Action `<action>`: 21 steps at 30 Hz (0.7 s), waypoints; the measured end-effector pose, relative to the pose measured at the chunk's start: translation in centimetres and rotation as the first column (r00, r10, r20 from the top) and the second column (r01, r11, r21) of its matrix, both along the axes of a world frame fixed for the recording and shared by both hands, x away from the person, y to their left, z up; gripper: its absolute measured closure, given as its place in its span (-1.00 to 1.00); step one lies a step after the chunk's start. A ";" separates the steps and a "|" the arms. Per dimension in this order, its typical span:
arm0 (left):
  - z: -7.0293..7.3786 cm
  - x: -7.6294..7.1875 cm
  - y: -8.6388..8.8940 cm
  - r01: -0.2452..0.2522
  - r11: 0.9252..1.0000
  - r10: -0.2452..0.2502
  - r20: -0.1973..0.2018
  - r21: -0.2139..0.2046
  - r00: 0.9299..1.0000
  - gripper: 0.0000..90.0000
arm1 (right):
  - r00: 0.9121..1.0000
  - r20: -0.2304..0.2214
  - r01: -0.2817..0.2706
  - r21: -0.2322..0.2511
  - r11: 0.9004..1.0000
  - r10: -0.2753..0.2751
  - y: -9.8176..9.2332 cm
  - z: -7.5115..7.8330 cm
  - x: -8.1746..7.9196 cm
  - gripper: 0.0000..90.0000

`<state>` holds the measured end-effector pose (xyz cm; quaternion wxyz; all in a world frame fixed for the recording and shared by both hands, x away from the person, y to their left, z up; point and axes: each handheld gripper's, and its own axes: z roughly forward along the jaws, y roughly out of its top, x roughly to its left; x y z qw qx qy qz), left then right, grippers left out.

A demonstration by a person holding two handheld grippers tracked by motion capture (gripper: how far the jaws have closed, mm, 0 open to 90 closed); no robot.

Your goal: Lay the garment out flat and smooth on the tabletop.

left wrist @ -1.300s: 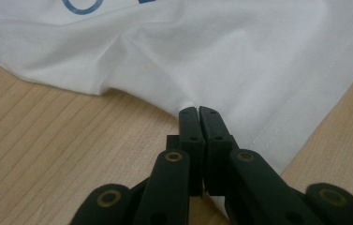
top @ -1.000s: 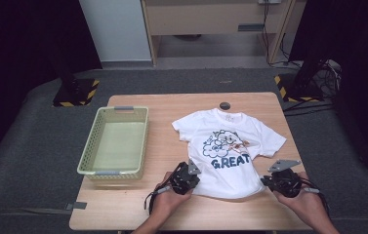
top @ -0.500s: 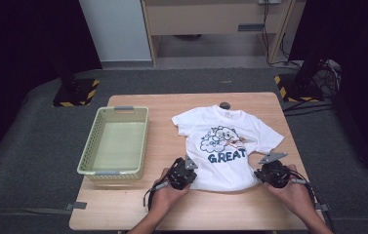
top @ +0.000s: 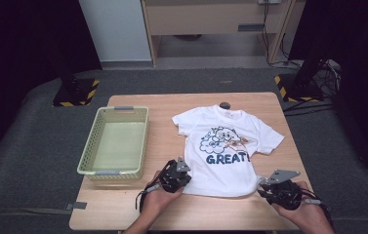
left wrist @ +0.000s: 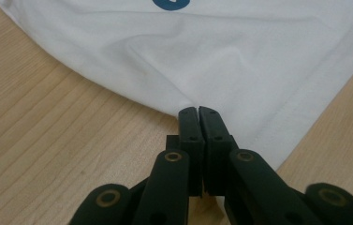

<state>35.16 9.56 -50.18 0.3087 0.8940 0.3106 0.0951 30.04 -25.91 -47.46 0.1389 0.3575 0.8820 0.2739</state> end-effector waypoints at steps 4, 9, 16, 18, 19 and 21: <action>0.0 -0.3 -0.1 0.020 1.000 -0.020 0.001 0.015 1.000 0.98 | 0.999 0.017 0.042 0.022 0.999 -0.042 -0.8 0.6 1.2 0.52; -0.3 -0.5 -0.1 0.034 0.999 -0.034 -0.012 0.036 0.999 0.98 | 0.996 0.013 0.091 0.034 0.995 -0.091 -1.4 0.8 3.0 0.44; -0.7 -0.4 -0.4 0.037 0.998 -0.037 -0.014 0.044 0.999 0.98 | 0.984 -0.024 0.180 0.070 0.981 -0.179 -1.5 -0.1 6.6 0.40; -0.7 -0.5 -0.4 0.038 0.998 -0.037 -0.013 0.045 0.999 0.98 | 0.982 -0.039 0.189 0.053 0.981 -0.187 -1.5 -0.8 7.3 0.40; -0.7 -0.5 -0.4 0.037 0.998 -0.037 -0.012 0.045 0.999 0.98 | 0.981 -0.050 0.190 0.041 0.981 -0.188 -1.5 -1.1 7.5 0.40; -0.7 -0.5 -0.4 0.039 0.998 -0.038 -0.012 0.047 0.999 0.98 | 0.979 -0.075 0.192 0.024 0.981 -0.190 -1.6 -1.7 7.5 0.39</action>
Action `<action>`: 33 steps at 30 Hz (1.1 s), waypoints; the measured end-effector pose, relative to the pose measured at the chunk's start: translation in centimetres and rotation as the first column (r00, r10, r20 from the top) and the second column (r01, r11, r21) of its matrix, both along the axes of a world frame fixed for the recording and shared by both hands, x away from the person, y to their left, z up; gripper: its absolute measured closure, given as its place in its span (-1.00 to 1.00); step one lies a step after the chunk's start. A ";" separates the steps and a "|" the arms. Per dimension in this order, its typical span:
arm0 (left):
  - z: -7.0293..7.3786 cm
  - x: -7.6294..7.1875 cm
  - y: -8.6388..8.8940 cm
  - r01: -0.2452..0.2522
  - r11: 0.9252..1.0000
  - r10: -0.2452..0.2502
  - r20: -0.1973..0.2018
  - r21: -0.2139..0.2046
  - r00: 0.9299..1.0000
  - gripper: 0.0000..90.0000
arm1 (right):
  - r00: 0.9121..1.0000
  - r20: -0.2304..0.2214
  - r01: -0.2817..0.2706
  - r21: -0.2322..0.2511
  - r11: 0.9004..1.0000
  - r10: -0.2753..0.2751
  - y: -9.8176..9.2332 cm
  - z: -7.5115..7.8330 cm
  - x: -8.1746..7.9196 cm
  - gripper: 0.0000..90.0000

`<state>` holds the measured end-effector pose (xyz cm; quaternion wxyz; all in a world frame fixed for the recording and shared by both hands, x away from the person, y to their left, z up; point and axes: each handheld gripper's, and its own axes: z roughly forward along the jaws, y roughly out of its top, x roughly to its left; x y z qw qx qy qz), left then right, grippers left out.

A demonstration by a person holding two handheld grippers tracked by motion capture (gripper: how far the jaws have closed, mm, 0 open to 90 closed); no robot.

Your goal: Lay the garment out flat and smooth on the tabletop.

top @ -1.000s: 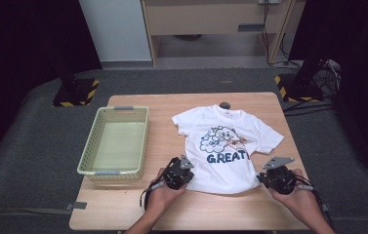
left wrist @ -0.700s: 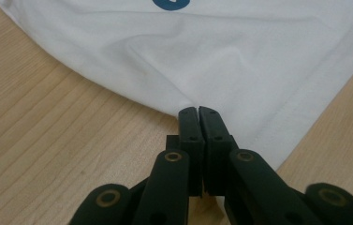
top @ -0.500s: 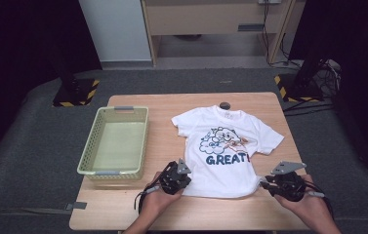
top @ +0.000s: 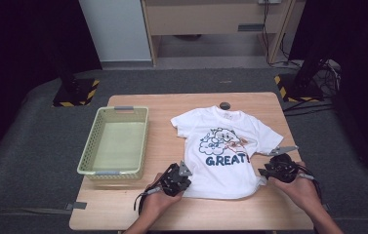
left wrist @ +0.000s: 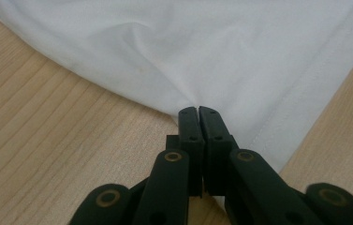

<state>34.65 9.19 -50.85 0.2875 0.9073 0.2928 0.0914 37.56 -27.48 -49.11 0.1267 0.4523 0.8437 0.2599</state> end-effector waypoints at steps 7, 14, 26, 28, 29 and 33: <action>0.0 0.0 -0.1 0.000 1.000 0.000 0.005 0.003 1.000 0.98 | 0.998 -0.037 -0.058 -0.015 0.998 0.057 0.7 -0.9 -1.9 0.33; 0.0 0.2 0.0 -0.006 1.000 0.006 0.002 0.001 1.000 0.98 | 0.996 -0.069 -0.049 0.024 0.999 0.050 0.3 -1.2 -2.8 0.43; 0.2 0.1 0.6 -0.021 1.000 0.021 0.002 0.010 1.000 0.98 | 0.994 -0.078 -0.070 0.036 0.997 0.073 0.3 -1.0 -3.4 0.93; 0.1 0.1 0.6 -0.022 1.000 0.022 0.007 0.016 1.000 0.98 | 0.995 -0.073 -0.068 0.032 0.997 0.071 0.0 -0.5 -3.8 0.93; 0.1 0.2 0.5 -0.021 1.000 0.021 0.007 0.019 1.000 0.98 | 0.996 -0.067 -0.062 0.032 0.998 0.064 -0.2 -0.1 -4.0 0.93; 0.1 0.3 0.4 -0.022 1.000 0.021 0.012 0.022 1.000 0.99 | 0.997 -0.049 -0.062 0.024 0.998 0.063 -0.8 0.9 -5.3 0.93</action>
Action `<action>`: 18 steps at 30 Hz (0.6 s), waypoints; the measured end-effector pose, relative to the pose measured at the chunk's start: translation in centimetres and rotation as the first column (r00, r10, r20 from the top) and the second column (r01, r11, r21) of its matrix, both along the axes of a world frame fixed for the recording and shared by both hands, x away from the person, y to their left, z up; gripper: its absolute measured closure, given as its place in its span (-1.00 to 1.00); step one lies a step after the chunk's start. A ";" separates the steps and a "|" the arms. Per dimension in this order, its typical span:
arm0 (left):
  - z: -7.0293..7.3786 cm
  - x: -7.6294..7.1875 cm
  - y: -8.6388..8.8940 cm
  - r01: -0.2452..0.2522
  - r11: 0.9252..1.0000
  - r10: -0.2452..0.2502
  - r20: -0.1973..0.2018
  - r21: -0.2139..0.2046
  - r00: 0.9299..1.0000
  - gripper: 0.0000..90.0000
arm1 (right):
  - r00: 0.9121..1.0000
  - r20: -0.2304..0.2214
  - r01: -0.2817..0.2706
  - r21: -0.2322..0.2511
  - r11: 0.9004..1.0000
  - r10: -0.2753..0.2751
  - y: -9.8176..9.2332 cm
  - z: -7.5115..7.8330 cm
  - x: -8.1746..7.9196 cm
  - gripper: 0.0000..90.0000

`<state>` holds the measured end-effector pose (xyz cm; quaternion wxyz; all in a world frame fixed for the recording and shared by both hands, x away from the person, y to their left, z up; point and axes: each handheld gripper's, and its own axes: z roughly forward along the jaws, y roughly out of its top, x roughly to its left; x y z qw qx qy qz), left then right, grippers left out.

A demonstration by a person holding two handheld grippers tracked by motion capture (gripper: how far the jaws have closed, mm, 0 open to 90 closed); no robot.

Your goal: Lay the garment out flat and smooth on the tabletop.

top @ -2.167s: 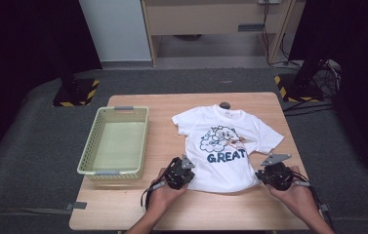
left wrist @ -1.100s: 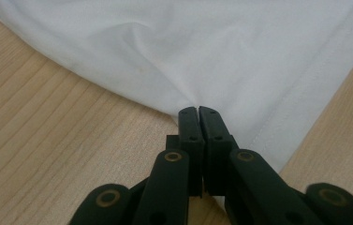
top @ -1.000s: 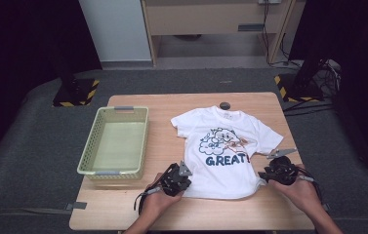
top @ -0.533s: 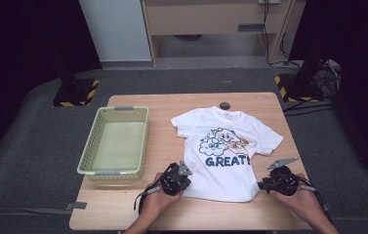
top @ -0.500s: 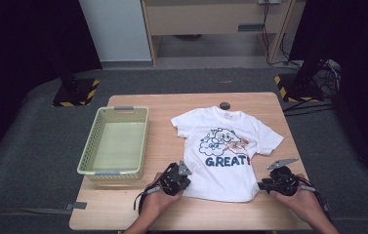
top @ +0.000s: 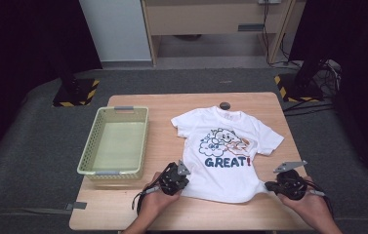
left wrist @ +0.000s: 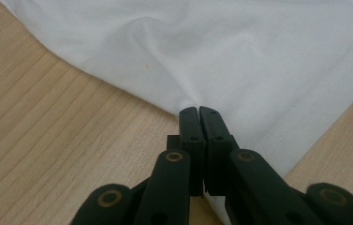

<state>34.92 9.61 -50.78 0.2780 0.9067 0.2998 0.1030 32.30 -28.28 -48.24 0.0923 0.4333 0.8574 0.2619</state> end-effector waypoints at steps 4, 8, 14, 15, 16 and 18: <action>0.0 0.1 -0.1 -0.004 1.000 0.004 0.004 -0.001 1.000 0.99 | 1.000 0.001 -0.016 -0.006 1.000 0.016 0.0 0.5 -1.5 0.93; 0.0 0.1 0.0 -0.007 1.000 0.007 0.004 0.001 1.000 0.99 | 0.999 -0.009 -0.048 -0.015 0.999 0.047 0.6 0.3 -2.9 0.93; 0.0 0.2 0.0 -0.007 1.000 0.007 0.005 0.003 1.000 0.99 | 0.996 -0.017 -0.083 -0.040 0.996 0.082 1.7 0.0 -4.0 0.93; 0.0 0.2 0.0 -0.007 1.000 0.007 0.005 0.004 1.000 0.99 | 0.997 -0.017 -0.083 -0.052 0.995 0.082 1.8 -0.1 -3.9 0.93; 0.0 0.2 0.0 -0.006 1.000 0.006 0.006 0.007 1.000 0.99 | 0.997 -0.018 -0.079 -0.061 0.995 0.078 1.8 -0.3 -3.7 0.93; 0.0 0.1 0.1 -0.004 1.000 0.004 0.010 0.017 1.000 0.99 | 0.997 -0.020 -0.071 -0.076 0.995 0.069 1.9 -0.7 -3.2 0.93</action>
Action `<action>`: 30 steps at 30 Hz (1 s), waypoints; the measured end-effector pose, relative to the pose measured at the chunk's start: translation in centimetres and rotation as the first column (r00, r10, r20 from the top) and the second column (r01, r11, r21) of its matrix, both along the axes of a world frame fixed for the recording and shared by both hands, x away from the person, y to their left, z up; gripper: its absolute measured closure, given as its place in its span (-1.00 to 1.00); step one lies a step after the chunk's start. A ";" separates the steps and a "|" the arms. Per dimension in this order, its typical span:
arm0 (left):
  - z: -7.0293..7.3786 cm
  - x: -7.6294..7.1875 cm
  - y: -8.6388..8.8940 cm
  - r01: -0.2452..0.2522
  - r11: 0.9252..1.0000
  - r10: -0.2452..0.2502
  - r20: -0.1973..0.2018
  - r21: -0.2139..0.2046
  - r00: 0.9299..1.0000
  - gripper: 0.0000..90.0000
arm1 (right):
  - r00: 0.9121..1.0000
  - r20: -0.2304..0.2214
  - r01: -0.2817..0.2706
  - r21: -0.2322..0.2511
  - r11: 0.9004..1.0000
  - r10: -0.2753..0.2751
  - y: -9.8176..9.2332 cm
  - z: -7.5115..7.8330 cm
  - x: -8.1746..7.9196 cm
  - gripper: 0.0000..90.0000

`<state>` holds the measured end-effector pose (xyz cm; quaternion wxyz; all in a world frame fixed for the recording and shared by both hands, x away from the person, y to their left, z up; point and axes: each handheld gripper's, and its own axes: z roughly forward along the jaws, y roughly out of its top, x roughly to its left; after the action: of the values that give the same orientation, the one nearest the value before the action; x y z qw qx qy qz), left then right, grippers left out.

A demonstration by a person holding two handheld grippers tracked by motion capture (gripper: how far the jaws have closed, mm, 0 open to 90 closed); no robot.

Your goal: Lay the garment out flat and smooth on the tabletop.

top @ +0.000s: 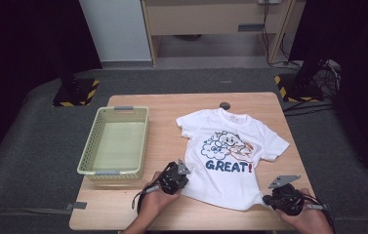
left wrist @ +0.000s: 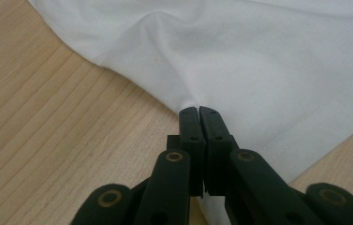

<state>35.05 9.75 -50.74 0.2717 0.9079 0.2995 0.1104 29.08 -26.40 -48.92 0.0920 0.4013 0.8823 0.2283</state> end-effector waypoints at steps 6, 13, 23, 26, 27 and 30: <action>0.1 -0.6 0.6 0.004 1.000 -0.005 0.013 0.031 1.000 0.99 | 1.000 -0.014 0.022 -0.020 1.000 -0.022 0.2 -1.0 1.6 0.93; 0.6 -1.6 1.9 -0.009 1.000 0.008 0.009 0.016 1.000 0.99 | 1.000 0.002 0.030 -0.035 0.999 -0.030 0.7 -1.1 3.3 0.94; 0.7 -3.3 2.6 0.010 1.000 -0.010 -0.013 0.010 1.000 0.99 | 0.999 0.008 0.042 -0.043 0.998 -0.042 1.0 -1.0 4.6 0.94; 0.5 -3.3 2.1 0.026 0.999 -0.026 -0.017 0.019 1.000 0.99 | 0.999 0.014 0.050 -0.034 0.998 -0.049 0.3 -0.7 4.3 0.94; 0.3 -3.2 1.9 0.030 0.999 -0.029 -0.019 0.023 0.999 0.99 | 0.998 0.016 0.054 -0.032 0.998 -0.053 0.1 -0.5 4.0 0.94; 0.3 -3.2 1.4 0.038 0.999 -0.038 -0.017 0.029 0.999 0.99 | 0.998 0.024 0.059 -0.024 0.998 -0.059 -0.9 0.2 2.9 0.94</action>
<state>31.86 11.17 -50.46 0.2578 0.9182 0.2826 0.1022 31.95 -27.32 -48.73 0.1137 0.4234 0.8716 0.2193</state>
